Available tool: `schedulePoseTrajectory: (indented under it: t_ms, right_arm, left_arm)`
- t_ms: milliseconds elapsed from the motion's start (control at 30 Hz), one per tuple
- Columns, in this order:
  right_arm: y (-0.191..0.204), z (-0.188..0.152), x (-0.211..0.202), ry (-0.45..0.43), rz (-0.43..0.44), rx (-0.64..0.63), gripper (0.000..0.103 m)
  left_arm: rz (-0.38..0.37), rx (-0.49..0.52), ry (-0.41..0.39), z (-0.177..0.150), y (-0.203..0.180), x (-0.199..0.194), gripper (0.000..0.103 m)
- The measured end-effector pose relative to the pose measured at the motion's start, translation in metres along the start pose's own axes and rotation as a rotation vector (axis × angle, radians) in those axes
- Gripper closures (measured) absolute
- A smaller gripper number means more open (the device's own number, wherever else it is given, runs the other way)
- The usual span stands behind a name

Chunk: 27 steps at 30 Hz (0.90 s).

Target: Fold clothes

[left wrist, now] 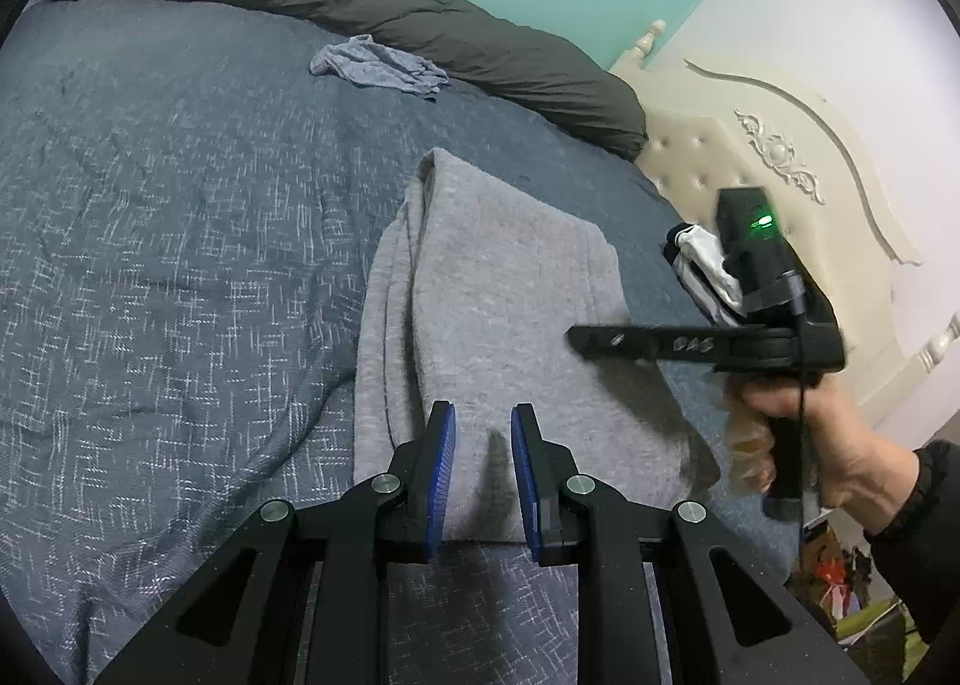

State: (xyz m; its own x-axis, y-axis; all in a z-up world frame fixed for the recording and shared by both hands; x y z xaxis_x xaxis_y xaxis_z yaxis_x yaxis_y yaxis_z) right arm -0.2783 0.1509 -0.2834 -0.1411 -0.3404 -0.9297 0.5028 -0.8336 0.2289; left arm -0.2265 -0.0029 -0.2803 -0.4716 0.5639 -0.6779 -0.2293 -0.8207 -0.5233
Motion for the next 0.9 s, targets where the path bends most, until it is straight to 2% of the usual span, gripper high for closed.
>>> schedulePoseTrajectory:
  t_ms: [67, 167, 367, 467, 667, 733, 900]
  right_arm:
    - [-0.011, -0.001, -0.013, -0.029, -0.015, 0.020, 0.103]
    - [-0.025, -0.010, -0.022, -0.027, -0.029, 0.054, 0.103]
    - [-0.038, -0.024, -0.002, 0.016, -0.053, 0.080, 0.103]
    - [-0.038, -0.026, 0.003, 0.035, -0.078, 0.062, 0.103]
    - [-0.028, -0.024, -0.033, -0.030, -0.097, 0.009, 0.103]
    - [-0.019, -0.025, -0.040, -0.043, -0.068, -0.009, 0.103]
    - [-0.022, -0.028, -0.035, -0.027, -0.092, -0.008, 0.103]
  left_arm:
    - [0.003, 0.001, 0.005, -0.002, 0.000, 0.000, 0.082]
    - [-0.001, -0.001, 0.002, -0.002, -0.001, -0.001, 0.082]
    - [0.002, 0.004, 0.003, -0.006, -0.005, -0.003, 0.080]
    - [0.001, 0.000, -0.003, -0.005, -0.004, -0.005, 0.080]
    - [0.009, -0.010, -0.008, -0.003, 0.002, -0.007, 0.080]
    - [0.012, -0.014, -0.009, -0.002, 0.004, -0.008, 0.080]
    - [0.017, -0.032, -0.012, 0.000, 0.009, -0.010, 0.079]
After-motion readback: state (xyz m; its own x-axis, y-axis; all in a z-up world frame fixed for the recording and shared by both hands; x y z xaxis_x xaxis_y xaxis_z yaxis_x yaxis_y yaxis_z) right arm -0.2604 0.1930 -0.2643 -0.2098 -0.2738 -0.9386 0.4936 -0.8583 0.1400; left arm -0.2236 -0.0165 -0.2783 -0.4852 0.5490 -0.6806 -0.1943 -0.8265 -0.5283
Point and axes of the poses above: each gripper's, at about its wrist camera, not at the fingertips, and x roughly the way its jaws point, y to its left, z to its top, the point moved 9 cm from there along x, roughly the way its jaws point, and after that the axes turned 7 degrees about y, right-handed, at the moved point
